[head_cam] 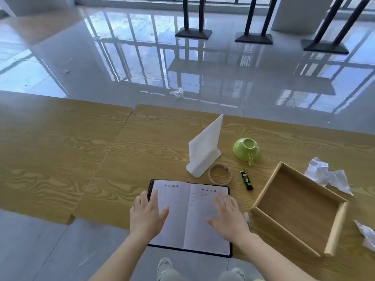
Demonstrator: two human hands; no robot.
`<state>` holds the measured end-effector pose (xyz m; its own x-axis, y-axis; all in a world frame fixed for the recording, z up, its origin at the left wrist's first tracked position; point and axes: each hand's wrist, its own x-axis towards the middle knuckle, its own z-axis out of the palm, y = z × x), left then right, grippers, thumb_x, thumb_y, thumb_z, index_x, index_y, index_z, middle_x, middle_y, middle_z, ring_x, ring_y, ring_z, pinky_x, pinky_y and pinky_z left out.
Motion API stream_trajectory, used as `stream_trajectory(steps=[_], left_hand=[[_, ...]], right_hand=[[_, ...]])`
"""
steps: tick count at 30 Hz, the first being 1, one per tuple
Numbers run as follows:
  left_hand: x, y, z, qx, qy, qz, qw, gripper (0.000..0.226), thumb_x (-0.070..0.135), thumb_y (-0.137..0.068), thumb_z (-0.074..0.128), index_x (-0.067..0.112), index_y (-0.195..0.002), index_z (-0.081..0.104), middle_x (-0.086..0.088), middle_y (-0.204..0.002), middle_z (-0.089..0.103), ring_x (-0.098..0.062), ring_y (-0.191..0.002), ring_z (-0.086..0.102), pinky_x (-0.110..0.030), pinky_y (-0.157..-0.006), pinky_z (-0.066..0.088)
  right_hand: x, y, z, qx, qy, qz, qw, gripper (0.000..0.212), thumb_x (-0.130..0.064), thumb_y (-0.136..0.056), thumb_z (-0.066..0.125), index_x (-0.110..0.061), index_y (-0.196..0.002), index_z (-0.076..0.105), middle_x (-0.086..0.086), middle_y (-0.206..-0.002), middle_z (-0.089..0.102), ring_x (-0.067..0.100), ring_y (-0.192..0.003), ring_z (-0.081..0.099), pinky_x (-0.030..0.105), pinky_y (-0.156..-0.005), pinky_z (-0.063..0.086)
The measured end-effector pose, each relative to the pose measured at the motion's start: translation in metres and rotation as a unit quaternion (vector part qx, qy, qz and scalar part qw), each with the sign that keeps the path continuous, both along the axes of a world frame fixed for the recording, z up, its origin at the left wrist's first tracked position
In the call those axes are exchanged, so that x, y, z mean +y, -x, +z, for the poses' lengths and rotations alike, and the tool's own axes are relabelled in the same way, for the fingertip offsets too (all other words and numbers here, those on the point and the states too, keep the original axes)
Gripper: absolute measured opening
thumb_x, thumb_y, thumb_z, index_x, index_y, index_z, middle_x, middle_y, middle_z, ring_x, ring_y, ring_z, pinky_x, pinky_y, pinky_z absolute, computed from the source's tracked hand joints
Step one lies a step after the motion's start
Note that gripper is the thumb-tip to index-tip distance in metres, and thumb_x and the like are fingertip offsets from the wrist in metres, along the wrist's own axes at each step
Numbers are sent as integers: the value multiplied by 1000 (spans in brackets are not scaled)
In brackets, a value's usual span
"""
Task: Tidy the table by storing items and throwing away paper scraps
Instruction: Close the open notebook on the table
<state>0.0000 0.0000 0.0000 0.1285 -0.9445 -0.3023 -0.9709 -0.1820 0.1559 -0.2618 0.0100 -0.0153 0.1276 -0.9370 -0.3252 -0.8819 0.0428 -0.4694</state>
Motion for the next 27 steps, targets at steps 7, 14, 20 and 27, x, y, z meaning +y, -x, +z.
stream_trajectory(steps=[7,14,20,27], left_hand=[[26,-9,-17,61,-55,126,989,66,60,-89,53,23,-141,37,-7,-123,36,-26,-112,34,-36,-90,43],[29,-18,-20,130,-41,197,971,92,51,-78,72,16,-150,24,-13,-136,39,-32,-122,39,-41,-97,39],[22,-32,-16,206,-19,239,949,79,38,-81,74,14,-147,37,-11,-139,51,-27,-127,48,-39,-96,41],[15,-34,5,289,45,251,923,35,21,-82,72,17,-115,64,12,-91,67,-13,-84,64,-36,-74,50]], right_hand=[[2,-11,-13,47,-2,10,999,71,-53,-84,62,-26,-142,32,0,-160,6,28,-146,-2,39,-115,29],[2,-10,-18,49,7,3,999,75,-49,-82,68,-27,-145,32,-1,-161,6,27,-147,-4,39,-115,28],[5,-7,-15,36,13,7,999,67,-36,-86,68,-25,-144,35,1,-160,11,26,-147,1,39,-116,24],[15,6,-8,-21,21,-76,997,62,-10,-86,64,-15,-144,42,8,-153,34,26,-140,29,32,-112,26]])
